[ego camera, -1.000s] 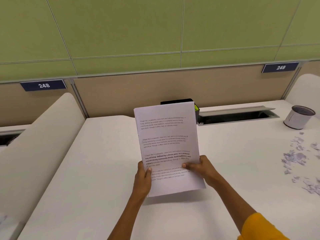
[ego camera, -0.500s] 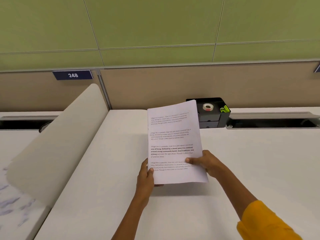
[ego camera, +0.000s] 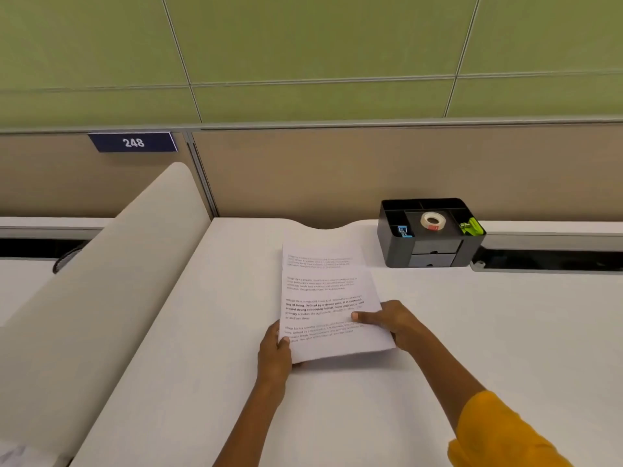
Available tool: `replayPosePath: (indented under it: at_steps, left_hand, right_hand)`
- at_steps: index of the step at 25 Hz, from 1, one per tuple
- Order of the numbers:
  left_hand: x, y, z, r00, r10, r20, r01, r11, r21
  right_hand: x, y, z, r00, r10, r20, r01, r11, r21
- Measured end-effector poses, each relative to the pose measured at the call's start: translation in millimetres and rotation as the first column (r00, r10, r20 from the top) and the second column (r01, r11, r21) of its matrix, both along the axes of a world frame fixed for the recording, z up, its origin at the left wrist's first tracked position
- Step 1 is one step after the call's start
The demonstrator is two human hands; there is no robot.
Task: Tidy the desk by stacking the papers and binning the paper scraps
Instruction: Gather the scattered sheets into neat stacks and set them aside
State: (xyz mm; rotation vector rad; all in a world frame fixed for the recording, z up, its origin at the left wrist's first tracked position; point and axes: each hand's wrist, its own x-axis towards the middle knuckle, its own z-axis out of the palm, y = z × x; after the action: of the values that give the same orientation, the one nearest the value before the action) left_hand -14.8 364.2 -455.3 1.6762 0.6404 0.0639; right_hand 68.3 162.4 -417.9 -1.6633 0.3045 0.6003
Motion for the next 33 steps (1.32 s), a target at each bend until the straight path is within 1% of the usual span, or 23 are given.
replayPosePath:
  at_steps: [1,2,4,5,7,9,12,14,16,20,21,23,25,33]
  left_hand:
    - [7.5,1.7,-0.3,1.0,0.001,-0.005,0.0,1.0,0.012]
    - [14.8,3.6,-1.2,1.0,-0.004,-0.008,0.004,1.0,0.028]
    - [25.7,6.9,-2.6,1.0,-0.015,-0.019,0.016,0.998,0.059]
    - [29.9,9.1,-2.8,0.999,-0.024,-0.028,0.026,0.996,0.082]
    - [34.8,12.4,-2.4,0.998,-0.057,-0.041,0.062,0.989,0.131]
    - [36.7,17.6,-3.9,0.991,-0.121,-0.057,0.131,0.969,0.208]
    - [35.0,23.9,-1.2,0.965,-0.217,-0.145,0.256,0.891,0.374]
    - [27.0,25.0,7.0,0.941,-0.256,-0.22,0.334,0.803,0.493]
    - [15.7,25.8,14.0,0.928,-0.283,-0.244,0.373,0.741,0.559]
    - [-0.2,31.5,5.0,0.932,-0.324,-0.16,0.356,0.748,0.559]
    - [-0.6,32.9,1.5,0.938,-0.322,-0.127,0.336,0.762,0.554]
    - [1.5,34.0,-2.4,0.958,-0.28,-0.058,0.271,0.822,0.5]
    - [5.8,33.2,-2.3,0.968,-0.247,-0.037,0.235,0.853,0.465]
    - [38.4,40.3,-5.7,0.962,-0.268,-0.056,0.252,0.788,0.562]
  right_hand:
    - [4.1,1.5,-2.7,1.0,-0.009,0.028,0.01,0.999,-0.047]
    - [6.5,2.5,-5.8,0.997,-0.008,0.074,0.017,0.992,-0.125]
    - [4.7,3.3,-9.5,0.985,0.005,0.174,0.046,0.957,-0.287]
    - [2.2,3.5,-8.9,0.974,0.028,0.225,0.051,0.94,-0.336]
    - [-3.5,2.6,-9.4,0.951,0.101,0.293,0.024,0.919,-0.394]
    - [-11.1,1.8,-12.4,0.932,0.188,0.31,-0.032,0.894,-0.447]
    - [-21.9,2.8,-17.3,0.904,0.287,0.316,-0.085,0.846,-0.526]
    - [-27.7,4.4,-20.5,0.884,0.324,0.335,-0.093,0.827,-0.555]
    - [-33.3,6.2,-23.2,0.869,0.343,0.356,-0.082,0.81,-0.581]
    - [-40.1,5.3,-32.3,0.846,0.357,0.396,-0.042,0.785,-0.619]
    - [-40.8,5.2,-34.2,0.845,0.354,0.401,-0.032,0.783,-0.621]
    - [-39.6,5.3,-36.7,0.857,0.32,0.405,-0.012,0.797,-0.603]
    - [-35.4,6.2,-37.9,0.869,0.282,0.407,0.006,0.816,-0.577]
    - [-10.7,15.8,-40.5,0.866,0.273,0.418,0.026,0.812,-0.583]
